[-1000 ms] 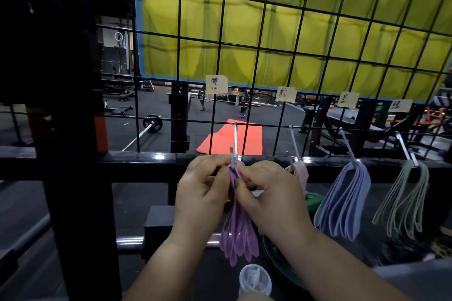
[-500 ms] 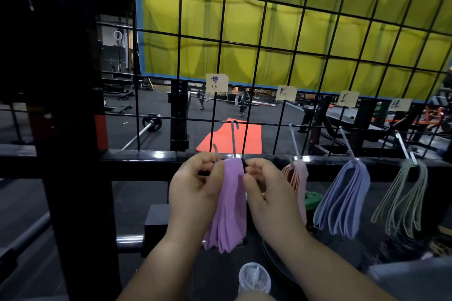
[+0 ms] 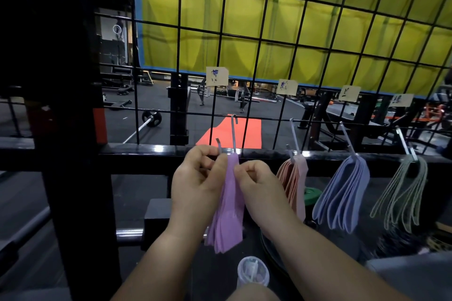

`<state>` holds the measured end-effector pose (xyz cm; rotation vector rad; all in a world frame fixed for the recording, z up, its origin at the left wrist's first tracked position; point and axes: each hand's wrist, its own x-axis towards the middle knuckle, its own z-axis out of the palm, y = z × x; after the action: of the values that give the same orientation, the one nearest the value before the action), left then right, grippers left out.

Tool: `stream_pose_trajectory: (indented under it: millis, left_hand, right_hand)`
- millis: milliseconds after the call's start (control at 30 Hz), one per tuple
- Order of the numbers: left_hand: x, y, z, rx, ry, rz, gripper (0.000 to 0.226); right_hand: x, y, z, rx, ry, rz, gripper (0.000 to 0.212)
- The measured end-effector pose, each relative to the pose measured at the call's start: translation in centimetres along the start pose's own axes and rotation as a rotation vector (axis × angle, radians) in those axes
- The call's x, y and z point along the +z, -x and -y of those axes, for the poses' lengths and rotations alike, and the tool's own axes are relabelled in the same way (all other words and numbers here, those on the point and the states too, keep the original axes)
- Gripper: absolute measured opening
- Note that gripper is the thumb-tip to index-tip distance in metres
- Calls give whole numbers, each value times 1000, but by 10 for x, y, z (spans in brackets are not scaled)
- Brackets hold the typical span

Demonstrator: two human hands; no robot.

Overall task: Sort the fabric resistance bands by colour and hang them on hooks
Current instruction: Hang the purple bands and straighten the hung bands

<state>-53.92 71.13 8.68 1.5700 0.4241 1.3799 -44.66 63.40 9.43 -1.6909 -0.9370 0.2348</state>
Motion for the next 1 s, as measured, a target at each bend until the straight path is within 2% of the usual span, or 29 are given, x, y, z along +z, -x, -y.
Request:
stream_pose_trajectory:
  millis: [33, 167, 300, 433, 600, 800, 1000]
  left_hand:
    - [0, 1, 1, 6, -3, 13, 6]
    - [-1, 12, 18, 62, -87, 46, 26]
    - [4, 34, 34, 55, -97, 85, 27]
    - [8, 50, 45, 20, -168, 63, 29]
    - [9, 57, 49, 7, -280, 32, 62]
    - [4, 50, 40, 86, -417, -17, 57]
    - [-5, 17, 8, 164, -328, -86, 54]
  right_hand:
    - [1, 0, -3, 28, -28, 23, 19]
    - [5, 2, -15, 78, -108, 98, 30]
    - [10, 8, -25, 134, -203, 124, 42]
    - [15, 14, -35, 164, -293, 152, 32]
    - [20, 26, -40, 86, -207, 183, 31]
    - [16, 21, -32, 82, -173, 158, 26]
    - [10, 14, -20, 183, -223, 139, 39]
